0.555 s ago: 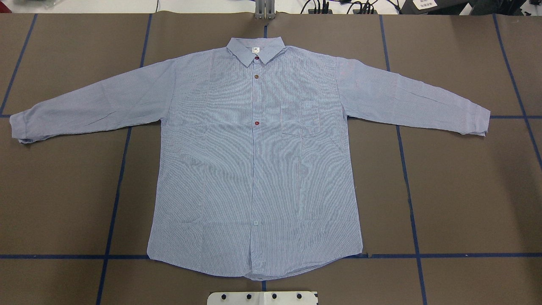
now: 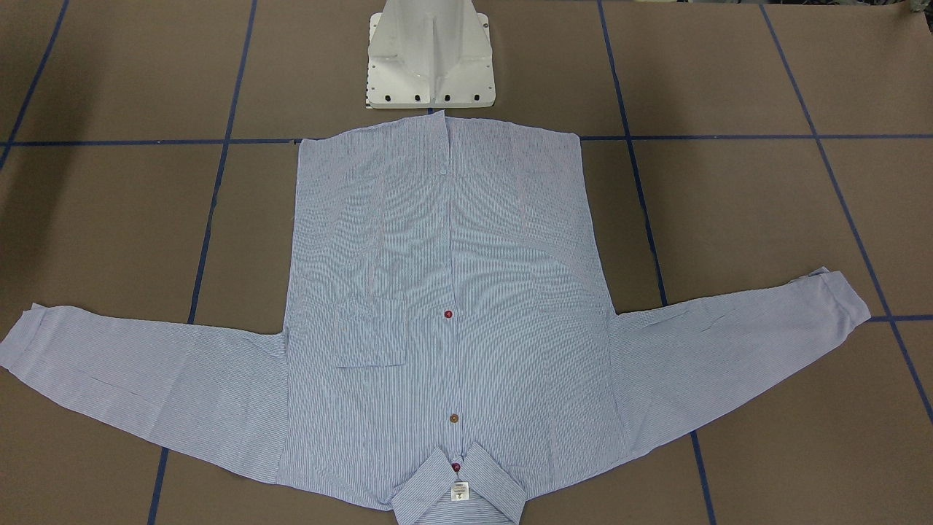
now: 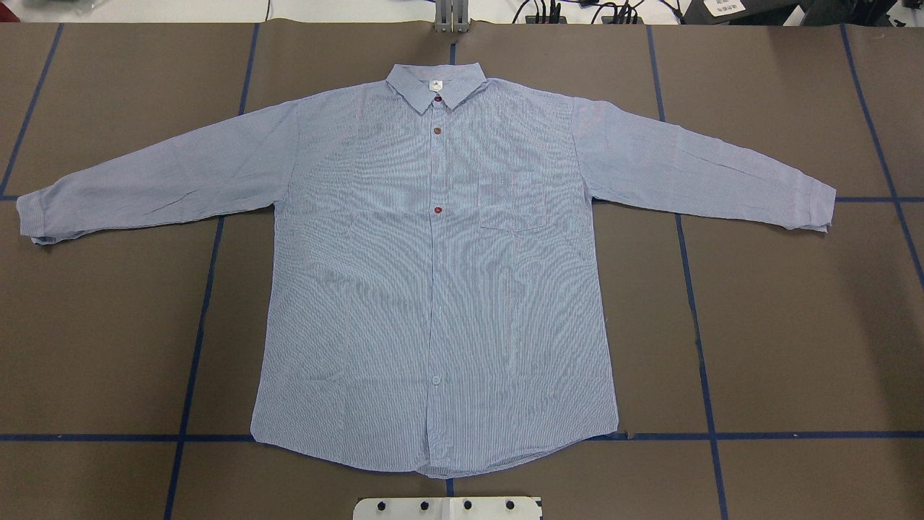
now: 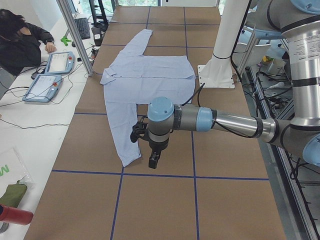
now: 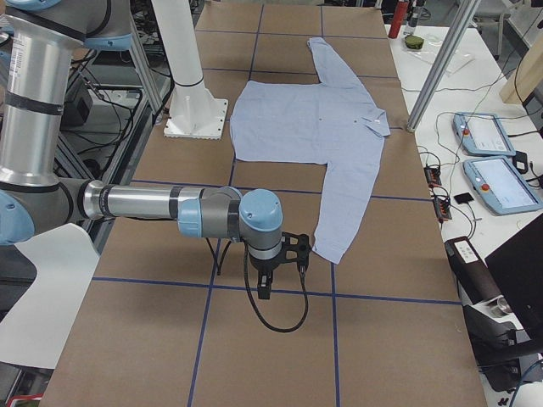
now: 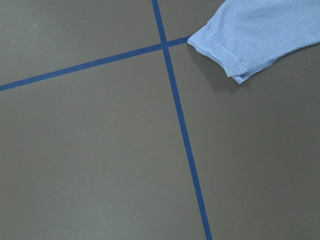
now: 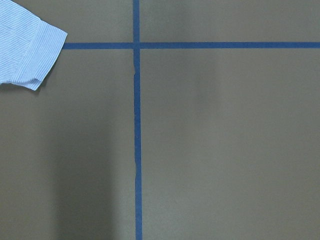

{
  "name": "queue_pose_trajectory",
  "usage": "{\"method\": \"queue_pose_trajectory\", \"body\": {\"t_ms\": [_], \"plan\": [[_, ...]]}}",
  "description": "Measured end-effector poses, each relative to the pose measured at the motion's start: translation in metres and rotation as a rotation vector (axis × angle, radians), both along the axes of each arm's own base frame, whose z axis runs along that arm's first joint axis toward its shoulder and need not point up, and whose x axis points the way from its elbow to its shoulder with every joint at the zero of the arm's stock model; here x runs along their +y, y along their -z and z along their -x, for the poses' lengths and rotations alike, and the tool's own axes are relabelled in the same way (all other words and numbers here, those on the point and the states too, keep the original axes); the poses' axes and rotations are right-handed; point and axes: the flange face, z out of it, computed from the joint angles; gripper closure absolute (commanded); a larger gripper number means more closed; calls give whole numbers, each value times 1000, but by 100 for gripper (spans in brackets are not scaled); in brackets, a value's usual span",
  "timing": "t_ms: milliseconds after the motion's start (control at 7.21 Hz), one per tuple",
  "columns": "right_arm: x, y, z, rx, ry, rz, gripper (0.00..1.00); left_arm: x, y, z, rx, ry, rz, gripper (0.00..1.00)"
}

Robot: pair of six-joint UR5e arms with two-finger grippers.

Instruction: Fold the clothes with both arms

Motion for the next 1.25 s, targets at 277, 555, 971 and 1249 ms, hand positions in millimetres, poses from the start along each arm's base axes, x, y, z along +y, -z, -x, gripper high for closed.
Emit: {"method": "queue_pose_trajectory", "body": {"t_ms": [277, 555, 971, 1249], "plan": [[-12, 20, -1, 5, -6, -121, 0, -16, 49, 2, -6, 22, -160, 0], [-29, 47, -4, 15, -34, -277, 0, -65, 113, 5, -4, 97, -404, 0], [-41, 68, -7, -16, -149, -312, 0, -105, 122, 4, 54, 203, -467, 0], [-61, 85, 31, -64, -163, -304, 0, -112, 113, 3, 62, 209, -481, 0]]}}
